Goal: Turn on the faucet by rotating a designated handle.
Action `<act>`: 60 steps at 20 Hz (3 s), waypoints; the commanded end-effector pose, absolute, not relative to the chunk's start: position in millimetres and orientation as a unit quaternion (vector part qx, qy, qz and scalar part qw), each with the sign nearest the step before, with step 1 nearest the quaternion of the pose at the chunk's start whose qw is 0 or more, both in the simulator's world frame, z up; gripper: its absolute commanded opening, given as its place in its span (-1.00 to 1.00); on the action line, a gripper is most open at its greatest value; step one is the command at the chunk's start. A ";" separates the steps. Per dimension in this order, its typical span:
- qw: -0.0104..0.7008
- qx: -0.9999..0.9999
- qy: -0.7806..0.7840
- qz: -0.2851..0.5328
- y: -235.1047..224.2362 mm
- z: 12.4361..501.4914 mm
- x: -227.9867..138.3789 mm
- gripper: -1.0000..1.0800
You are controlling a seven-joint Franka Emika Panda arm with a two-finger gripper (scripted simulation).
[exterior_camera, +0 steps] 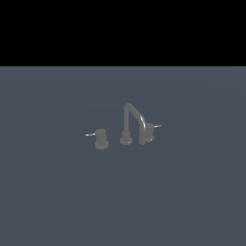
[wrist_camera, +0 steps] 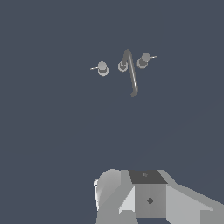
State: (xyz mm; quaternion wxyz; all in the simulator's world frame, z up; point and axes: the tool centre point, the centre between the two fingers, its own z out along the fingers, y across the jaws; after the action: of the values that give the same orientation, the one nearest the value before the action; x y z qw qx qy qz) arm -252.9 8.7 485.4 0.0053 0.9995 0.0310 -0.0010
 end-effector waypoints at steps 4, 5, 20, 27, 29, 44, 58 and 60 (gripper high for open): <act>0.005 1.000 0.029 -0.001 9.6 483.9 -252.4 -1.00; 0.005 1.000 0.027 -0.001 10.3 482.8 -252.1 -1.00; 0.004 0.998 -0.066 -0.001 44.7 425.6 -231.7 -1.00; 0.003 0.990 -0.141 -0.001 70.0 379.0 -210.2 -1.00; 0.003 0.987 -0.162 -0.001 76.7 365.6 -203.3 -1.00; -0.001 0.950 -0.313 -0.002 116.5 268.8 -143.9 -1.00; -0.003 0.905 -0.426 -0.002 132.8 193.8 -88.9 -1.00; -0.003 0.898 -0.440 -0.002 133.7 183.8 -81.4 -1.00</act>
State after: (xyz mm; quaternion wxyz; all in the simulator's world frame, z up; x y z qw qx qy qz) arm -87.2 132.8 191.6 -0.0031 0.9034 -0.4288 -0.0023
